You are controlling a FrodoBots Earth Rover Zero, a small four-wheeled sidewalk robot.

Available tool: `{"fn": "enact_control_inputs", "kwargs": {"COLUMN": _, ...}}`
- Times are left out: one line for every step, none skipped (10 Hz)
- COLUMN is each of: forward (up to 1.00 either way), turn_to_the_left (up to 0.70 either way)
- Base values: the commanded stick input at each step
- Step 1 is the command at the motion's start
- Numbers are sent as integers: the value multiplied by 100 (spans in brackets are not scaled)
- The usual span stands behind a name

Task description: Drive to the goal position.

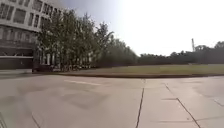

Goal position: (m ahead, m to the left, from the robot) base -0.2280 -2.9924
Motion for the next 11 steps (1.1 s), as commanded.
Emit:
{"fn": "enact_control_inputs", "kwargs": {"forward": 70, "turn_to_the_left": 0}}
{"fn": "enact_control_inputs", "kwargs": {"forward": 70, "turn_to_the_left": 0}}
{"fn": "enact_control_inputs", "kwargs": {"forward": 70, "turn_to_the_left": -35}}
{"fn": "enact_control_inputs", "kwargs": {"forward": 70, "turn_to_the_left": -35}}
{"fn": "enact_control_inputs", "kwargs": {"forward": 70, "turn_to_the_left": -35}}
{"fn": "enact_control_inputs", "kwargs": {"forward": 70, "turn_to_the_left": -35}}
{"fn": "enact_control_inputs", "kwargs": {"forward": 70, "turn_to_the_left": -35}}
{"fn": "enact_control_inputs", "kwargs": {"forward": 70, "turn_to_the_left": -35}}
{"fn": "enact_control_inputs", "kwargs": {"forward": 70, "turn_to_the_left": -34}}
{"fn": "enact_control_inputs", "kwargs": {"forward": 70, "turn_to_the_left": -22}}
{"fn": "enact_control_inputs", "kwargs": {"forward": 70, "turn_to_the_left": -10}}
